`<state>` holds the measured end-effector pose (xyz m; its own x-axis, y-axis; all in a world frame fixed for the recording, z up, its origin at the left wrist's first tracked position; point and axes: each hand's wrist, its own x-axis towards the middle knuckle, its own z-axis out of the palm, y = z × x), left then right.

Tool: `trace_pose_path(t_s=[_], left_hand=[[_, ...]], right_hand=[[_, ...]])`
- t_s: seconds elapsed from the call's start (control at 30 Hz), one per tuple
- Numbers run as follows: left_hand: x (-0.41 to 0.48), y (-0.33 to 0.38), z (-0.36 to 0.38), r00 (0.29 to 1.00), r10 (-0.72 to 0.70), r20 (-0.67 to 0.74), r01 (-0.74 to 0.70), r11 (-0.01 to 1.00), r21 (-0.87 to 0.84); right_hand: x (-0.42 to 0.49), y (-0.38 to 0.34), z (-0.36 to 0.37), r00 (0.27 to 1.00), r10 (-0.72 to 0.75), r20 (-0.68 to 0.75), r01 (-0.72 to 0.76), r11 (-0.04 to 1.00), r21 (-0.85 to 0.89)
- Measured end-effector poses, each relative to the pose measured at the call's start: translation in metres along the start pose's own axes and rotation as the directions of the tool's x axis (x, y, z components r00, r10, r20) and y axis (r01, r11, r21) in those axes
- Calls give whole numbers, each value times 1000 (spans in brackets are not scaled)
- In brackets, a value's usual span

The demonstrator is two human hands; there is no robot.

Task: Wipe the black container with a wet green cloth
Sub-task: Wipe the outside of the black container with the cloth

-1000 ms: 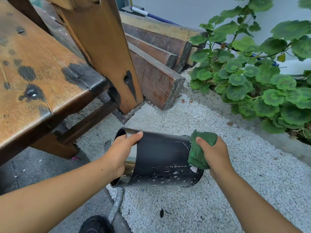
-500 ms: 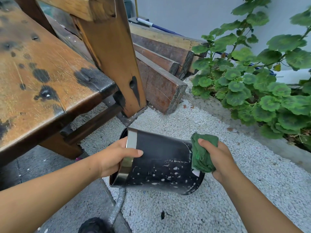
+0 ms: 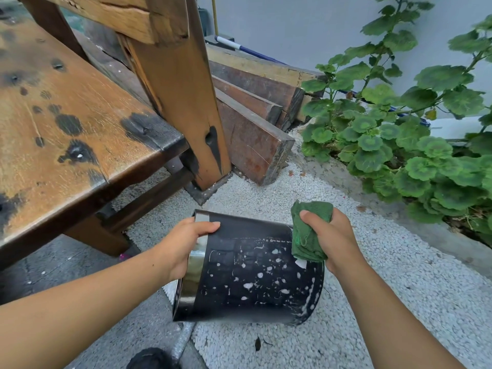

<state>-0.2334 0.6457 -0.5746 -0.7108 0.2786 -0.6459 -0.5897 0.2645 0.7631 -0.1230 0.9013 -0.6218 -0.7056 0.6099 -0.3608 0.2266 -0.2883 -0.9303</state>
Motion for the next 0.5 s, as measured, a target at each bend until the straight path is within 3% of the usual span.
trace_pose_path(t_s=[0.2, 0.33, 0.5], left_hand=[[6, -2, 4, 999, -25, -39, 24, 1000, -4], [13, 4, 13, 997, -47, -63, 46, 999, -17], [24, 5, 25, 994, -37, -101, 38, 999, 6]], right_hand=[[5, 10, 7, 997, 31, -68, -35, 997, -62], [-6, 1, 23, 974, -181, -138, 124, 931, -342], [-31, -17, 57, 953, -304, 20, 263, 789, -556]])
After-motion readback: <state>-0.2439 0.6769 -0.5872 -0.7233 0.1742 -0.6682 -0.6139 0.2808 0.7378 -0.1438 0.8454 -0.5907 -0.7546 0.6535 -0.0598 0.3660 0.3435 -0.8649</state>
